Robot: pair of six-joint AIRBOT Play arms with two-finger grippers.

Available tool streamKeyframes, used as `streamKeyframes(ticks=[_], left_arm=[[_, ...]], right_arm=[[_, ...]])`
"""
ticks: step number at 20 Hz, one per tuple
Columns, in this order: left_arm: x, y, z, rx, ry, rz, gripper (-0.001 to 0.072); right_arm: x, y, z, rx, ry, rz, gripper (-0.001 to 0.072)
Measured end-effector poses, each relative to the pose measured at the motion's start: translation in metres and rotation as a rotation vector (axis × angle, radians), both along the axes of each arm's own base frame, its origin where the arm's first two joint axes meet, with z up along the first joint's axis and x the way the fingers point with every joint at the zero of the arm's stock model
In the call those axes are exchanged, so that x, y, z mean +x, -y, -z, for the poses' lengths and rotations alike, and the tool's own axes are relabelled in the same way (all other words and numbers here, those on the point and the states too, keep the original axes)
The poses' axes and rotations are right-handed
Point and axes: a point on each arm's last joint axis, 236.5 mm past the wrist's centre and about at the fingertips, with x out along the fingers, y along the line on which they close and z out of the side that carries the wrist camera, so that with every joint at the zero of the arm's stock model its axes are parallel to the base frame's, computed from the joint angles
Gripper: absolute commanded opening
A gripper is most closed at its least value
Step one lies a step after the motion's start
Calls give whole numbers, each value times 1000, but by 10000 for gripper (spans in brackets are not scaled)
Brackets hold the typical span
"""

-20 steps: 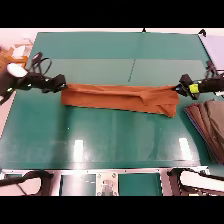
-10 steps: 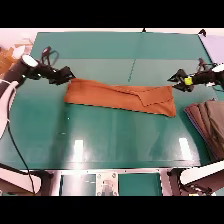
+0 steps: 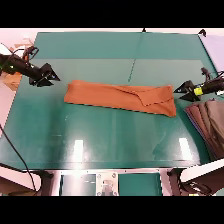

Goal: Fold the shirts.

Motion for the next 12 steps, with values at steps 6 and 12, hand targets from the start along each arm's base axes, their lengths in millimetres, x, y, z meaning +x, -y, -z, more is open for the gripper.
streamKeyframes(ticks=[6,12], left_arm=[[-9,11,0,0,-34,36,497],[-12,18,0,1,-40,55,496]], right_arm=[[-5,-32,21,170,-1,-27,618],[-2,-35,26,208,9,-23,615]])
